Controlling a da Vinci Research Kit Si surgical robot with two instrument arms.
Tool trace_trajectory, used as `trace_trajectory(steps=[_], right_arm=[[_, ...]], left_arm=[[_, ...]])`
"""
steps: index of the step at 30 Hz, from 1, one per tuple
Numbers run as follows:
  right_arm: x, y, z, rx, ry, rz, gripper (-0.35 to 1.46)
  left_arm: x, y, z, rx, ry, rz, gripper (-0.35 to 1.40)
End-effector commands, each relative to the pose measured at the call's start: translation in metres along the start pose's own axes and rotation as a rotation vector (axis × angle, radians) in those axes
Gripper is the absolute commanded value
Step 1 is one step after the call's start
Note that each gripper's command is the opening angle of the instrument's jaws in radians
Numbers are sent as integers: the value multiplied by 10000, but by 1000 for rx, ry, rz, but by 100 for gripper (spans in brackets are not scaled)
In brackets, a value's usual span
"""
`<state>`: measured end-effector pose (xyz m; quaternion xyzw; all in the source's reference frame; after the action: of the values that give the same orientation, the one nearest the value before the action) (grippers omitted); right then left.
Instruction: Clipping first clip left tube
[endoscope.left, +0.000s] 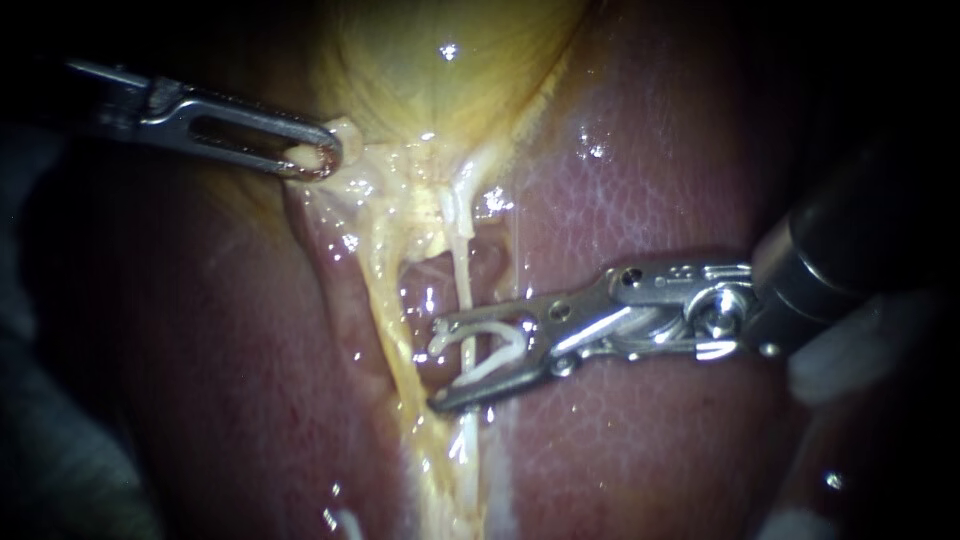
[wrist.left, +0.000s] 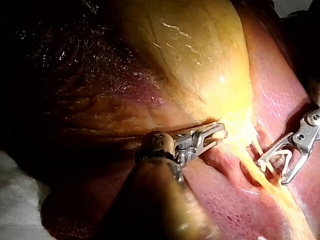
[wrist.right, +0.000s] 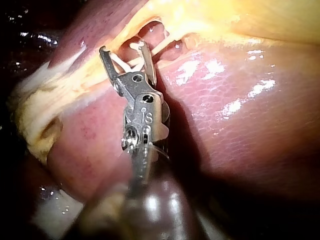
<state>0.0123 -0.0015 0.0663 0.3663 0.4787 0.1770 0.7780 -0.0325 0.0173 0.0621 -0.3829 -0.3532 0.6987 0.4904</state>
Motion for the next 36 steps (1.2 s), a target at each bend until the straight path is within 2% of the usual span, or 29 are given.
trace_trajectory(steps=[1,8,15,18,23,28,33,36], right_arm=[[0,1,3,0,3,-1,49],[0,5,27,5,38,11,50],[4,1,43,13,64,13,50],[7,-2,48,25,92,17,50],[12,-14,53,58,143,25,50],[17,-30,57,110,167,22,50],[22,-45,62,167,169,4,50],[23,-49,63,204,163,-7,48]], left_arm=[[0,0,0,0,0,0,-35],[0,0,0,0,0,0,-35],[0,1,0,0,0,0,-35],[0,1,0,0,0,0,-35],[0,1,0,0,0,0,-35],[0,1,0,0,0,0,-35],[0,1,0,0,0,0,-35],[0,1,0,0,0,0,-35]])
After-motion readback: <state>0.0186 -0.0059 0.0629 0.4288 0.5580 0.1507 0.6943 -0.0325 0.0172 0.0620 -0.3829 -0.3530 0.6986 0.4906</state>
